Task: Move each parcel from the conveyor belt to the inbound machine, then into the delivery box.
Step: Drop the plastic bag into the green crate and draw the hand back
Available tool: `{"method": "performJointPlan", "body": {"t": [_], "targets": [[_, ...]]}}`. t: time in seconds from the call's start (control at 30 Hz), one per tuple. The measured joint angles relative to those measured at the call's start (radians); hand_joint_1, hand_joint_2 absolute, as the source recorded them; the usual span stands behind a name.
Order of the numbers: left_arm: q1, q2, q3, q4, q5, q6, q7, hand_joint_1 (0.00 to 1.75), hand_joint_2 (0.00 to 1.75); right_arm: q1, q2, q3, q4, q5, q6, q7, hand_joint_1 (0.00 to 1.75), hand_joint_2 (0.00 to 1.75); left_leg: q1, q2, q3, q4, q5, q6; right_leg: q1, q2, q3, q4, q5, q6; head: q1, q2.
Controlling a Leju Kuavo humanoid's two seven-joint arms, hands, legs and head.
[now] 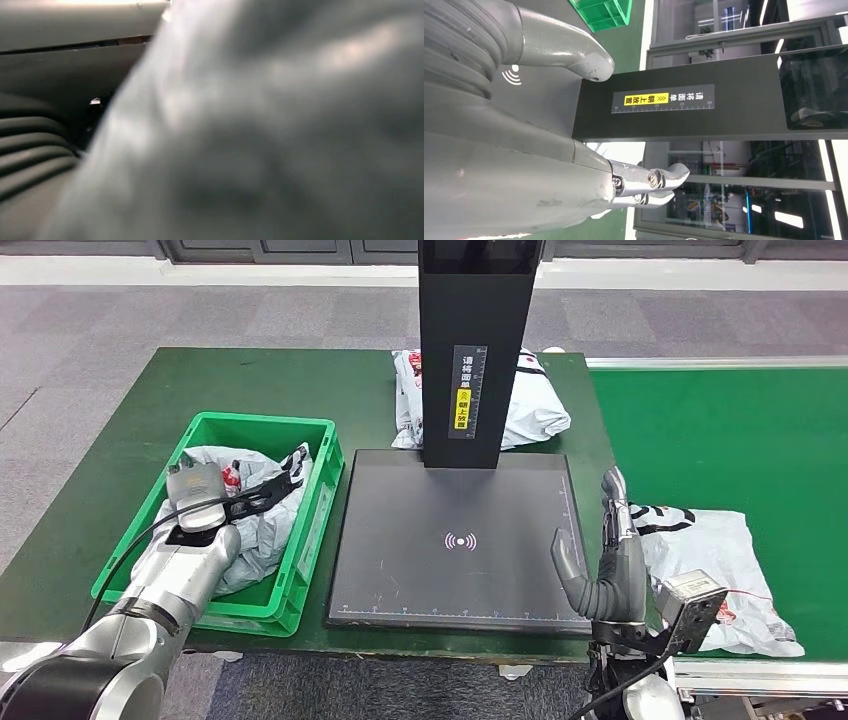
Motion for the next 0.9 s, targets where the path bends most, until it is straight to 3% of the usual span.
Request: {"method": "performJointPlan", "body": {"t": [0.3, 0.43, 0.53, 0.63, 0.8, 0.9], "targets": [[0.000, 0.003, 0.000, 0.002, 0.000, 0.004, 0.001, 0.00, 0.00, 0.000, 0.000, 0.000, 0.000, 0.000, 0.000, 0.000, 0.00, 1.75, 0.000, 0.000, 0.000, 0.000, 0.000, 0.000, 0.000, 0.000, 0.000, 0.000, 0.000, 0.000, 0.000, 0.000], [0.002, 0.003, 0.000, 0.000, 0.000, 0.049, 0.010, 0.00, 0.00, 0.001, 0.000, 0.000, 0.000, 0.001, 0.001, 0.001, 0.00, 1.75, 0.000, 0.000, 0.000, 0.000, 0.000, 0.000, 0.000, 0.000, 0.000, 0.000, 0.000, 0.000, 0.000, 0.000], [0.009, 0.003, 0.000, -0.018, 0.000, 0.158, 0.007, 0.00, 0.00, 0.007, 0.000, 0.000, 0.000, 0.004, 0.003, 0.004, 0.00, 1.75, 0.000, 0.000, 0.000, 0.000, 0.000, 0.000, 0.000, 0.000, 0.000, 0.000, 0.000, 0.000, 0.000, 0.000], [0.026, 0.001, 0.006, -0.073, 0.000, 0.330, -0.025, 0.00, 0.00, 0.014, 0.001, 0.000, 0.000, 0.008, 0.004, 0.013, 0.00, 1.75, 0.000, 0.000, 0.000, 0.000, 0.000, 0.000, 0.000, 0.000, 0.000, 0.000, 0.000, 0.000, 0.000, 0.000], [0.099, -0.010, 0.035, -0.292, 0.000, 0.626, -0.150, 0.00, 0.00, 0.017, 0.002, 0.000, 0.000, 0.010, -0.001, 0.020, 0.00, 1.75, 0.000, 0.000, -0.001, 0.000, 0.000, 0.000, 0.000, 0.000, -0.001, 0.000, 0.000, 0.000, 0.000, 0.000], [0.138, -0.021, 0.052, -0.433, 0.000, 0.679, -0.199, 0.00, 0.00, 0.022, 0.002, 0.000, 0.000, 0.004, -0.024, 0.017, 0.00, 1.75, 0.000, 0.000, -0.001, 0.000, -0.001, 0.001, 0.000, 0.000, 0.000, 0.000, -0.001, 0.001, 0.000, 0.000]]}}
